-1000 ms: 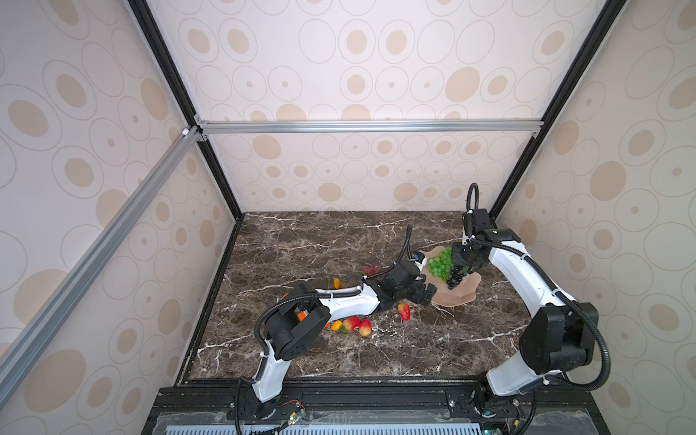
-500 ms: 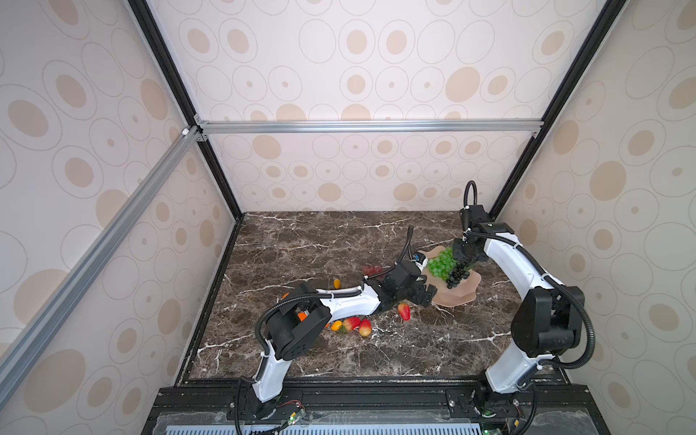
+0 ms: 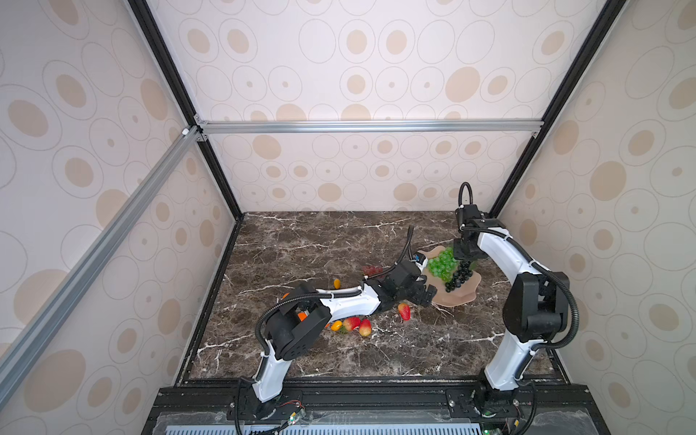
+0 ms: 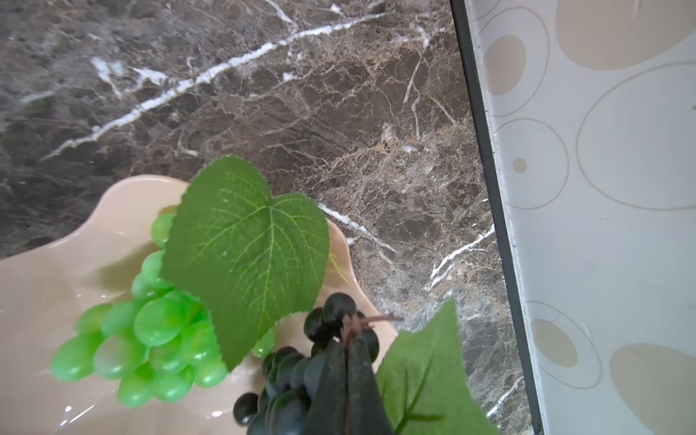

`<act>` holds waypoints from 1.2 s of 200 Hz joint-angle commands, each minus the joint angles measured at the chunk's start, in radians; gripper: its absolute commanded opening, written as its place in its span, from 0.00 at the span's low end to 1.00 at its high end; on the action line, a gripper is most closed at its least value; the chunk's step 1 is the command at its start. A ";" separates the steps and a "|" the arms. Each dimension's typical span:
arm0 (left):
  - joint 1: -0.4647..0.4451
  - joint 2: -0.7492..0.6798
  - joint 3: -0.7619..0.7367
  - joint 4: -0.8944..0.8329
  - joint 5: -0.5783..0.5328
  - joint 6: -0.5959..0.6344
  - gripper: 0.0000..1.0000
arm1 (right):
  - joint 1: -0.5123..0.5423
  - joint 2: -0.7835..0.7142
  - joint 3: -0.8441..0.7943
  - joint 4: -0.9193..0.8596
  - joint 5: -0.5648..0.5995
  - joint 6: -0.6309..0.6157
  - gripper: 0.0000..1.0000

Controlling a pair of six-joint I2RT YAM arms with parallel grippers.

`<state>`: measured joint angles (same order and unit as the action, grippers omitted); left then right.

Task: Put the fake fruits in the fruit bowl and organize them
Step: 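Lower the dark grapes into the bowl beside the green grapes and open the right gripper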

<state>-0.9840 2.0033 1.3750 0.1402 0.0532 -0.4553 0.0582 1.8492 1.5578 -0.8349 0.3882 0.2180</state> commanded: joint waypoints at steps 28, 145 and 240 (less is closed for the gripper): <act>-0.012 -0.002 0.038 -0.013 0.000 0.009 0.98 | -0.006 0.058 0.055 -0.039 0.038 -0.015 0.00; -0.012 -0.013 0.023 -0.010 -0.009 0.012 0.98 | -0.010 0.082 0.081 -0.022 -0.012 -0.030 0.00; -0.013 -0.025 0.002 0.001 -0.021 0.005 0.98 | -0.010 0.056 0.080 -0.021 -0.039 -0.024 0.21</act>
<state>-0.9848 2.0033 1.3750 0.1402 0.0525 -0.4557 0.0555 1.9152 1.6176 -0.8448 0.3580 0.1947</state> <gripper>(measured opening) 0.982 0.176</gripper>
